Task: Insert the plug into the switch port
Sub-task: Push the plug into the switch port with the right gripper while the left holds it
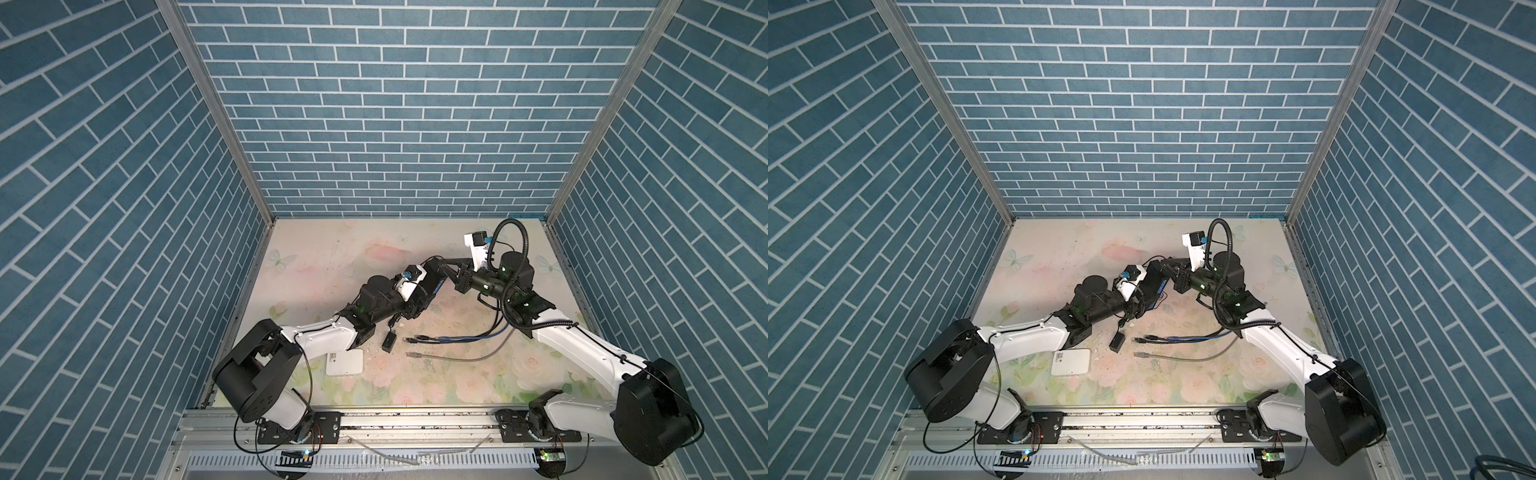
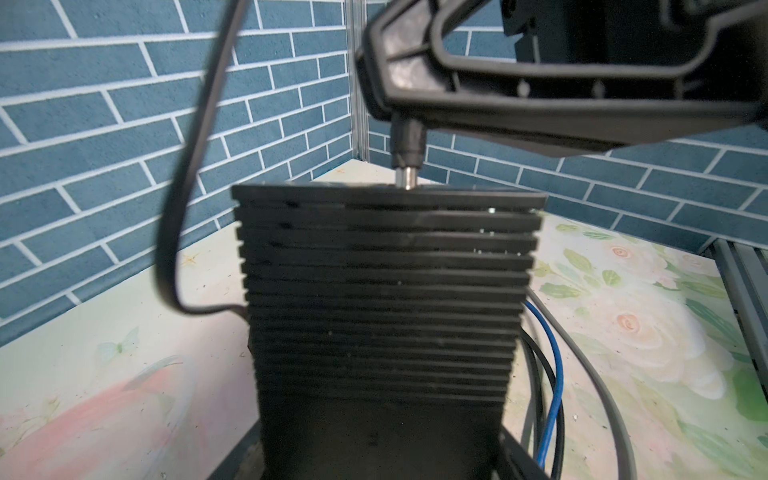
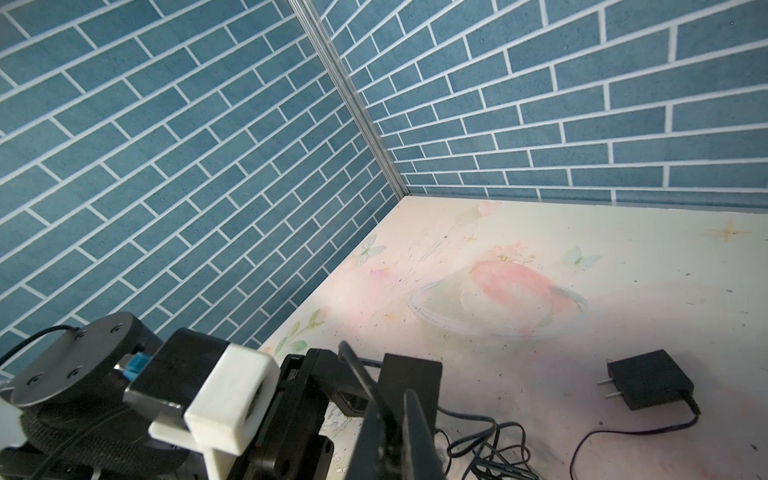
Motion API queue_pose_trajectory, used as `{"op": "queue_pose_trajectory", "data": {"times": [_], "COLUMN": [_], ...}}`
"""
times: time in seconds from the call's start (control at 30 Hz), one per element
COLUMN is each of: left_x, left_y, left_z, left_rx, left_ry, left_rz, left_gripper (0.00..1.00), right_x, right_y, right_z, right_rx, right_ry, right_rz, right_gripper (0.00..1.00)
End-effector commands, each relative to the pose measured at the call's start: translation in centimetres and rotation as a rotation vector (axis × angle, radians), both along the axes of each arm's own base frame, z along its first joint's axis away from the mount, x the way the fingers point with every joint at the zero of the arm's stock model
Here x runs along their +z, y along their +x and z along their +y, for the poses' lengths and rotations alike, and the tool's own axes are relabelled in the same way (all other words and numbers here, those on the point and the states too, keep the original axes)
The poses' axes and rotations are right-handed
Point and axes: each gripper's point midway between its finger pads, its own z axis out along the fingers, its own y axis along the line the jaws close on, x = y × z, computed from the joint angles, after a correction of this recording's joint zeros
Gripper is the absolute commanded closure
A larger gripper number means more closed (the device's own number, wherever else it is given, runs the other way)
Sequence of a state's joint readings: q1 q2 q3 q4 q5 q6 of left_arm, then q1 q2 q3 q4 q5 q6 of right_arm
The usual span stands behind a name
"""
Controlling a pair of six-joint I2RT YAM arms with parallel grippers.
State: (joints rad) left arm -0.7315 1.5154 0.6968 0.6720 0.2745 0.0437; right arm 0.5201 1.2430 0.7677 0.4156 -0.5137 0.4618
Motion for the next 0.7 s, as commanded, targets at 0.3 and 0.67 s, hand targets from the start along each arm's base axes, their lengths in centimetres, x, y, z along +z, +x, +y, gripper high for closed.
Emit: {"op": "queue_pose_trajectory", "data": {"times": [0.3, 0.67], "left_x": [12.0, 15.5], "left_y": [2.9, 4.4], "left_z": [0.8, 3.0], "left_rx": [0.075, 0.08], "left_ry": [-0.295, -0.398], "left_rz": [-0.278, -0.307], "left_gripper": [0.86, 0.86], "right_x": [-8.1, -12.0], "right_y": [-3.3, -4.8], "right_z": [1.5, 3.0], "right_rx": [0.069, 0.114], "right_ry": [-0.213, -0.263], "right_rz": [0.215, 0.321], "right_gripper": [1.0, 1.0]}}
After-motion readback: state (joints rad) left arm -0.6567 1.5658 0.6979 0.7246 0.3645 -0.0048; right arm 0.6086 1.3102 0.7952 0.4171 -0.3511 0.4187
